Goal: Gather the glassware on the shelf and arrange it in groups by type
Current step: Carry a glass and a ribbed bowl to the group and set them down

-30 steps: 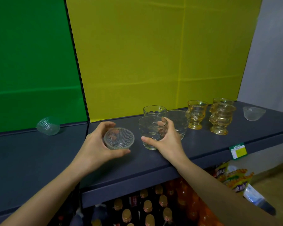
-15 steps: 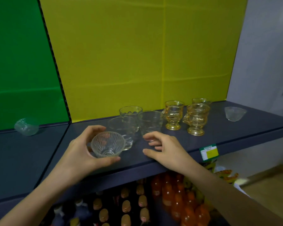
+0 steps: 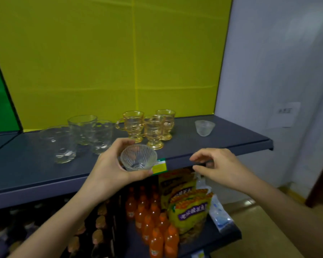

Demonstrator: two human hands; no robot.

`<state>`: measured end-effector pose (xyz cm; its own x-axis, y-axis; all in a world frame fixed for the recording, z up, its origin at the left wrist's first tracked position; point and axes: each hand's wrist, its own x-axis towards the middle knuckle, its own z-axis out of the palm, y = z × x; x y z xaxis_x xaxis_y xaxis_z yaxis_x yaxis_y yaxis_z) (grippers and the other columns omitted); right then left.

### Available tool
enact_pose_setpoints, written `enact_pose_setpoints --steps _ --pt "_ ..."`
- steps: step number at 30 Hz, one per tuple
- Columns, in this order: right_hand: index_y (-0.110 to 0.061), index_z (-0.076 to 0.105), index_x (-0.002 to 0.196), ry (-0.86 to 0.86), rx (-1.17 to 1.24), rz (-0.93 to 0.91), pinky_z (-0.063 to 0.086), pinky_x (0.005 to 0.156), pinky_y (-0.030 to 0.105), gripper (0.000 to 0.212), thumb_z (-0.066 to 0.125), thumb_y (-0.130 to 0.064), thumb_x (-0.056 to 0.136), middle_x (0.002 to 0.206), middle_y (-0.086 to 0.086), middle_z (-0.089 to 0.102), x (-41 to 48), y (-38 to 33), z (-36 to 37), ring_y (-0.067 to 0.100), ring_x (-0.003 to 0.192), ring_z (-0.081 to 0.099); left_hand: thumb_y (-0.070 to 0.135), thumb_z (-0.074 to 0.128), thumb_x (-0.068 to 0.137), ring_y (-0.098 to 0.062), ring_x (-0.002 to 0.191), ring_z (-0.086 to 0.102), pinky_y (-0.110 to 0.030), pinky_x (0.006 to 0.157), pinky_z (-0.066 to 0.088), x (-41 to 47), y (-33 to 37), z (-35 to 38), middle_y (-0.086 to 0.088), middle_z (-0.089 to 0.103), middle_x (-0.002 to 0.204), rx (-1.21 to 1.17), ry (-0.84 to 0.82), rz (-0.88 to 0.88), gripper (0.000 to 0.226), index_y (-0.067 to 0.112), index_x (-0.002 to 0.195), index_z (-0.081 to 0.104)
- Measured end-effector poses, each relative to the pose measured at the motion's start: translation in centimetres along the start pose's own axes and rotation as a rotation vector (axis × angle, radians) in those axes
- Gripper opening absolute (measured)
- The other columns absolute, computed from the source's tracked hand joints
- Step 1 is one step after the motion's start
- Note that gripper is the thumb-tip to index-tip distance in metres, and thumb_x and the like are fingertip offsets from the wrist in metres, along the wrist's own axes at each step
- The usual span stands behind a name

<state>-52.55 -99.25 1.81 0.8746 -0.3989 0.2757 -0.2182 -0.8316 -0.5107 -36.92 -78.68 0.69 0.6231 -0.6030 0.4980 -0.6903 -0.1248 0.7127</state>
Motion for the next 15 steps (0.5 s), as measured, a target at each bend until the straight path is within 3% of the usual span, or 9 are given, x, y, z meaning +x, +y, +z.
enact_pose_setpoints --steps 4,7,10,15 --pt "-0.024 0.069 0.094 0.039 -0.031 0.047 0.052 0.087 0.031 0.015 0.068 -0.025 0.08 0.091 -0.012 0.068 -0.9 4.2 -3.1 0.004 0.09 0.064 0.06 0.075 0.035 -0.003 0.099 0.059 -0.026 0.087 0.047 2.6 1.8 5.1 0.019 0.061 0.103 -0.004 -0.027 -0.006 0.079 0.031 0.105 0.051" --pt "-0.024 0.068 0.093 0.066 -0.03 0.07 0.051 0.085 0.026 0.014 0.069 -0.023 0.079 0.088 -0.014 0.066 -0.7 6.8 -4.7 0.005 0.09 0.064 0.058 0.078 0.038 -0.008 0.1 0.058 -0.03 0.089 0.047 5.1 2.4 8.7 0.016 0.06 0.102 0.009 -0.048 -0.007 0.08 0.029 0.106 0.049" --pt "-0.03 0.065 0.09 0.076 -0.045 0.069 0.052 0.085 0.027 0.012 0.069 -0.025 0.079 0.087 -0.017 0.065 0.2 9.1 -5.8 0.003 0.089 0.063 0.043 0.085 0.05 -0.014 0.106 0.055 -0.028 0.09 0.044 8.0 2.5 11.8 0.003 0.059 0.113 0.048 -0.058 -0.012 0.079 0.018 0.116 0.05" --pt "-0.031 0.066 0.093 0.087 -0.064 0.059 0.053 0.088 0.032 0.014 0.068 -0.026 0.08 0.094 -0.013 0.068 3.1 12.0 -7.6 0.003 0.092 0.064 0.037 0.083 0.056 -0.013 0.103 0.05 -0.021 0.084 0.037 12.6 2.4 15.4 -0.003 0.056 0.12 0.122 -0.067 -0.025 0.077 0.012 0.119 0.048"
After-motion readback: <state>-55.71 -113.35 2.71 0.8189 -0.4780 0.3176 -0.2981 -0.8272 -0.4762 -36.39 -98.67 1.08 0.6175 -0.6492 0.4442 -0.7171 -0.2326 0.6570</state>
